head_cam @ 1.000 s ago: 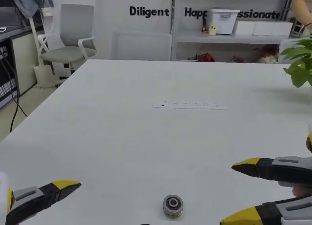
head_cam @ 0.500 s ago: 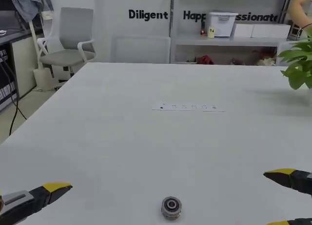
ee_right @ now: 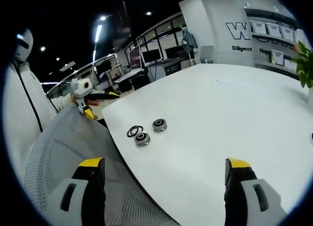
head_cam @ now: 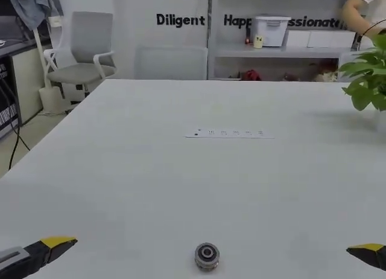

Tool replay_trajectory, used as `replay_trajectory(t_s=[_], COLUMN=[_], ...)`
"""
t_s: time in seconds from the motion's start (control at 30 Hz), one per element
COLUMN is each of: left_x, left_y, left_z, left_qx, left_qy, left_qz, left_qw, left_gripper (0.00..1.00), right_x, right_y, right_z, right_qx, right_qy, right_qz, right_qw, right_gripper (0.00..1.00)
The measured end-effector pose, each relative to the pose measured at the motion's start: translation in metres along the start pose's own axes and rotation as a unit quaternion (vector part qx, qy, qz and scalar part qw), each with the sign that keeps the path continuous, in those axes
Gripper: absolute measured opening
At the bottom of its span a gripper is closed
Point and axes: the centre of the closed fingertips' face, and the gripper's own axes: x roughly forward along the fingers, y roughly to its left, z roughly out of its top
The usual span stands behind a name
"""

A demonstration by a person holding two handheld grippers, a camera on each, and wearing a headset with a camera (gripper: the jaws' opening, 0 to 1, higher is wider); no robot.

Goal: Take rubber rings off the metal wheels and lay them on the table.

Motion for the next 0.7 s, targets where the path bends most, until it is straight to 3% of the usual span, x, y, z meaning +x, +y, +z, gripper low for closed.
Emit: replay_trajectory(t_s=[0.17,0.3,0.7], left_x=[0.0,0.003,0.006], left_y=[0.006,0.009,0.002], left_z=[-0.005,-0.013,-0.015], left_qx=[-0.007,-0.014,-0.013], left_qy=[0.001,0.016,0.028], left_qz=[0.008,0.015,0.006], left_qw=[0.9999,0.9997,0.9995], left_gripper=[0.99,0.99,1.0], right_x=[0.002,0.002,0.011], right_y=[0.002,0.001,0.011], right_z=[-0.013,-0.02,-0.032], right_qx=[0.001,-0.001,-0.007], right_qy=[0.022,0.031,0.055], right_qz=[-0.003,-0.005,0.002], right_qw=[0.9998,0.9995,0.9985], right_gripper=[1.0,1.0,1.0])
